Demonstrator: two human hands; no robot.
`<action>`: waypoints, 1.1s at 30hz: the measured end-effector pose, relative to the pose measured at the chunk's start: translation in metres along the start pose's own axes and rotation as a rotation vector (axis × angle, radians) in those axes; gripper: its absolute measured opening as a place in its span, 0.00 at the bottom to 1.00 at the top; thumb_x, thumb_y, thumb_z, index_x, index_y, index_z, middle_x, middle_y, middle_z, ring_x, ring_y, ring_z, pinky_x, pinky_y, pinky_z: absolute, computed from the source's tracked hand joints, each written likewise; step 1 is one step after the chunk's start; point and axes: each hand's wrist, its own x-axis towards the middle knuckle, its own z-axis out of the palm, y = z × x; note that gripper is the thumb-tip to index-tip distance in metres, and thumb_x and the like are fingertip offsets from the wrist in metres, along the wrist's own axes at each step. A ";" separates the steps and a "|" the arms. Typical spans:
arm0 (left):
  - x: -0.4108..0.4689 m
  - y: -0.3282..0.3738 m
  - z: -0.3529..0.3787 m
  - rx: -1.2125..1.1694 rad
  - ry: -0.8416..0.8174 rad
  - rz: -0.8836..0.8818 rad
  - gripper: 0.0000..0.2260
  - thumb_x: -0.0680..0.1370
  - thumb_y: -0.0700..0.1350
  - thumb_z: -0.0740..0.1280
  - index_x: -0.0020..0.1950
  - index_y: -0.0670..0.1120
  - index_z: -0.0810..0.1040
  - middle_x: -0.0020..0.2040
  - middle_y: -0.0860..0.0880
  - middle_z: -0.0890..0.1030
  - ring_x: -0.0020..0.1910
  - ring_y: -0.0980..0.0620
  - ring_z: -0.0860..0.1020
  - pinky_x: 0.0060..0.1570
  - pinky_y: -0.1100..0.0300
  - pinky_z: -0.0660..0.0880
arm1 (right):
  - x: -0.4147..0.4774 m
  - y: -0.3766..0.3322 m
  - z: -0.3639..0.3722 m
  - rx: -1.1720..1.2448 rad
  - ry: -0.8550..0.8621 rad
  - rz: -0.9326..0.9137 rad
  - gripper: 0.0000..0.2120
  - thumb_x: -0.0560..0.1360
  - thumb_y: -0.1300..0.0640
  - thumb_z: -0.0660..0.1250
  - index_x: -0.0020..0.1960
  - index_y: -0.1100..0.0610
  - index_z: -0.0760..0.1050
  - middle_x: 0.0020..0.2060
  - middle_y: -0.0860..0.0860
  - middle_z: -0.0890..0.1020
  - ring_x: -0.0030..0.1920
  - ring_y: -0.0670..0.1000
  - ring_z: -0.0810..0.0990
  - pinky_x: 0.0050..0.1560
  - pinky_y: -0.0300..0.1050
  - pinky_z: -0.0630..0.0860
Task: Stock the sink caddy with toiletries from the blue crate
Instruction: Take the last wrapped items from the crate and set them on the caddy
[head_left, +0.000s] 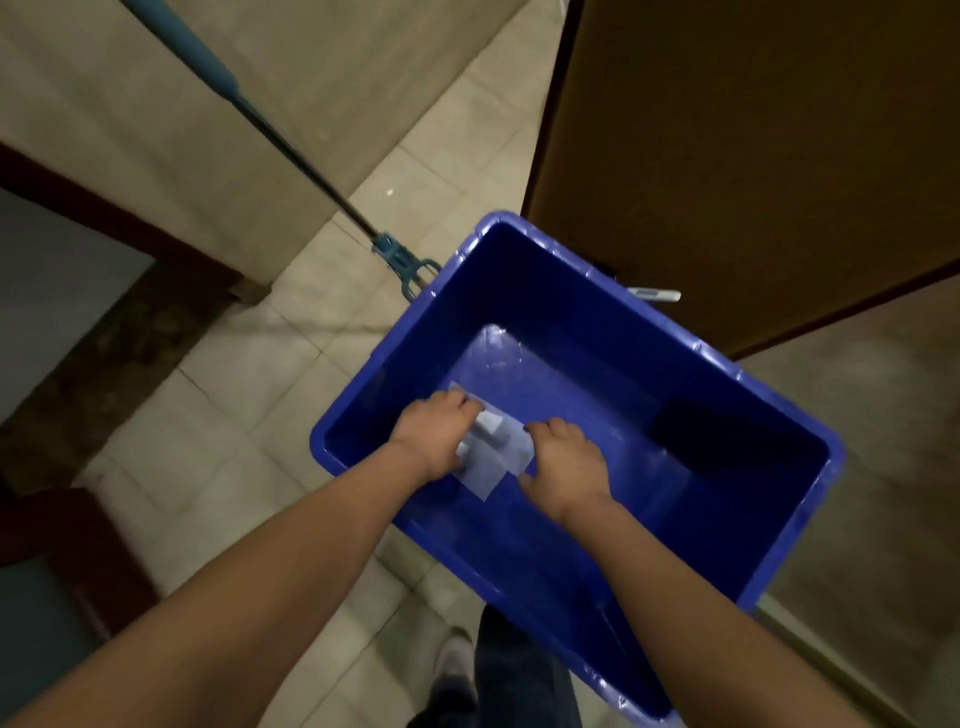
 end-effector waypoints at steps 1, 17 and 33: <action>0.008 0.000 0.005 0.008 -0.011 0.018 0.31 0.75 0.46 0.69 0.75 0.51 0.61 0.72 0.48 0.64 0.68 0.46 0.67 0.61 0.53 0.69 | 0.006 0.003 0.004 0.011 -0.003 0.010 0.21 0.76 0.51 0.65 0.67 0.52 0.69 0.62 0.51 0.73 0.62 0.54 0.71 0.58 0.47 0.70; 0.065 -0.004 0.038 0.375 -0.038 0.098 0.34 0.69 0.52 0.73 0.69 0.47 0.62 0.65 0.47 0.67 0.62 0.46 0.68 0.64 0.53 0.64 | 0.053 0.016 0.045 0.098 0.007 0.075 0.29 0.73 0.50 0.69 0.71 0.54 0.66 0.63 0.53 0.69 0.65 0.56 0.68 0.60 0.50 0.69; 0.061 -0.001 0.029 0.174 -0.104 0.053 0.06 0.77 0.53 0.65 0.46 0.51 0.72 0.48 0.50 0.80 0.41 0.49 0.73 0.43 0.57 0.65 | 0.043 0.023 0.037 0.256 -0.074 0.124 0.32 0.72 0.52 0.69 0.74 0.53 0.62 0.67 0.53 0.68 0.67 0.56 0.68 0.59 0.52 0.72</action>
